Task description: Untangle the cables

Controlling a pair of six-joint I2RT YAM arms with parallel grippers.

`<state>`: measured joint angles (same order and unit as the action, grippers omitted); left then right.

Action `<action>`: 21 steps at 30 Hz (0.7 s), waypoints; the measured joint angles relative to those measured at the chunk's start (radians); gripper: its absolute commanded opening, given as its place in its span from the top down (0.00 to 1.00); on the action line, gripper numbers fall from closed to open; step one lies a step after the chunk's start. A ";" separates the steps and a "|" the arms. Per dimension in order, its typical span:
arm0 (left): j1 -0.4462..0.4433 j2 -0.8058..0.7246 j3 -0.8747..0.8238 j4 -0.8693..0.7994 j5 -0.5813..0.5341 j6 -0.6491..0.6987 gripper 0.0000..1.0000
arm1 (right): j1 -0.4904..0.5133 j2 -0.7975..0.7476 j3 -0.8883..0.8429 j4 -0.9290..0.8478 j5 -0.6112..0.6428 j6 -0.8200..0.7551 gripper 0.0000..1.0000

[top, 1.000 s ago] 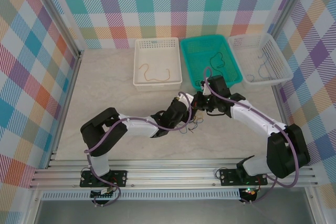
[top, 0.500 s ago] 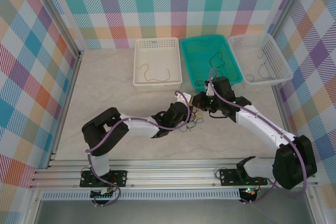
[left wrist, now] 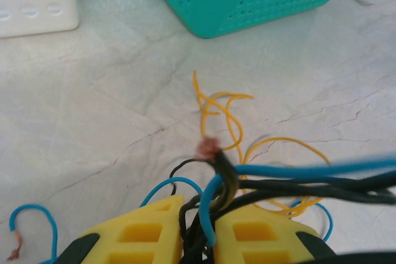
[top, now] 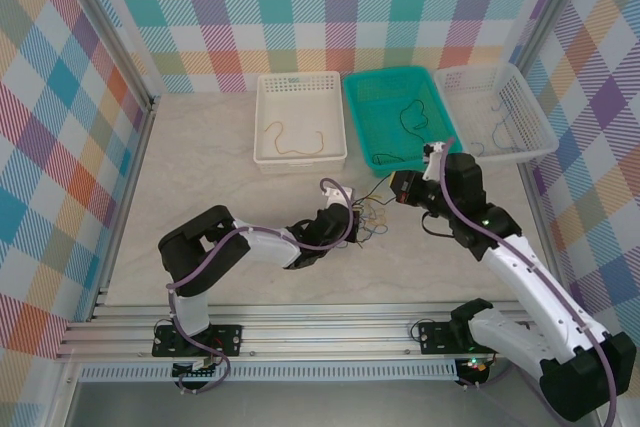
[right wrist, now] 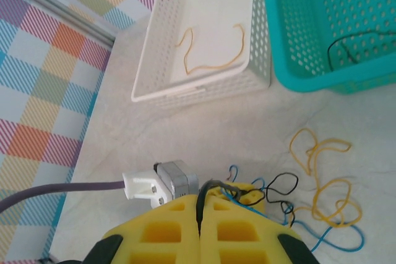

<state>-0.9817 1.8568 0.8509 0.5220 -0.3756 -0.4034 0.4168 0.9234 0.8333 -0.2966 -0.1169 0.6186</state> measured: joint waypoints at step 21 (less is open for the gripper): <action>0.097 -0.061 -0.163 -0.053 -0.008 -0.110 0.81 | -0.148 -0.107 0.130 -0.094 0.256 -0.146 1.00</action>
<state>-0.8848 1.7954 0.6884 0.4694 -0.3836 -0.5133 0.2684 0.8162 0.9638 -0.3904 0.1390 0.4728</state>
